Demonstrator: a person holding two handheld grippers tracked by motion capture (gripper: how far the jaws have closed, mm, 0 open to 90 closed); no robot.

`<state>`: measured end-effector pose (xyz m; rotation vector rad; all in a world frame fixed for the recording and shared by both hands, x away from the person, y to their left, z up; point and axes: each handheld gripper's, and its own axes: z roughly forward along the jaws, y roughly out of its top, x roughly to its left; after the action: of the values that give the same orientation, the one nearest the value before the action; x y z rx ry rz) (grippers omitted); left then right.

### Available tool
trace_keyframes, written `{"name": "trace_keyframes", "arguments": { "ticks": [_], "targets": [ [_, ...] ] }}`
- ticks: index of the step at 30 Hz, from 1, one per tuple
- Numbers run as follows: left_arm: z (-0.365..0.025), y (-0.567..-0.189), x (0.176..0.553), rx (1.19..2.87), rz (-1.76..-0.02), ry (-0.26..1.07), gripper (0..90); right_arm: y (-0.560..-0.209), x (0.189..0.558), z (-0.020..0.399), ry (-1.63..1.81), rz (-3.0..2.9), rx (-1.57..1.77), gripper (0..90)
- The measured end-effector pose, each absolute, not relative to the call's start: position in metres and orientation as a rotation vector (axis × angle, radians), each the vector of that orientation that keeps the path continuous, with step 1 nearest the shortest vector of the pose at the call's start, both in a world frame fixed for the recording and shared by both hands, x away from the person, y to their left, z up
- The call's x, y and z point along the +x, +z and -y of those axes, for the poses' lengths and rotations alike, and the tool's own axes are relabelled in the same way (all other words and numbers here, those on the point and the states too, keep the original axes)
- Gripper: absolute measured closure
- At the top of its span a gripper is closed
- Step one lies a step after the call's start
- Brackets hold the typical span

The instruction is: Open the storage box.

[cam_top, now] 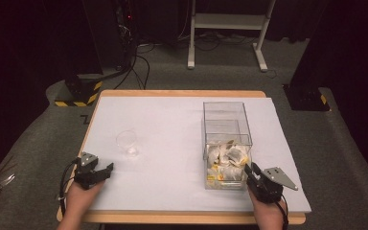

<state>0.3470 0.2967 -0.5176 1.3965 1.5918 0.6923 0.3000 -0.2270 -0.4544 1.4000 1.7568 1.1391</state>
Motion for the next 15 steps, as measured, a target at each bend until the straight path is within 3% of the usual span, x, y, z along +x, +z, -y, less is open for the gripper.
{"name": "trace_keyframes", "arguments": {
  "ticks": [15],
  "targets": [
    [-0.296,-0.518,0.347,1.389,-1.592,0.693,32.7,-0.440,0.306,0.228,1.171,-1.737,1.389,64.5]
  ]
}}
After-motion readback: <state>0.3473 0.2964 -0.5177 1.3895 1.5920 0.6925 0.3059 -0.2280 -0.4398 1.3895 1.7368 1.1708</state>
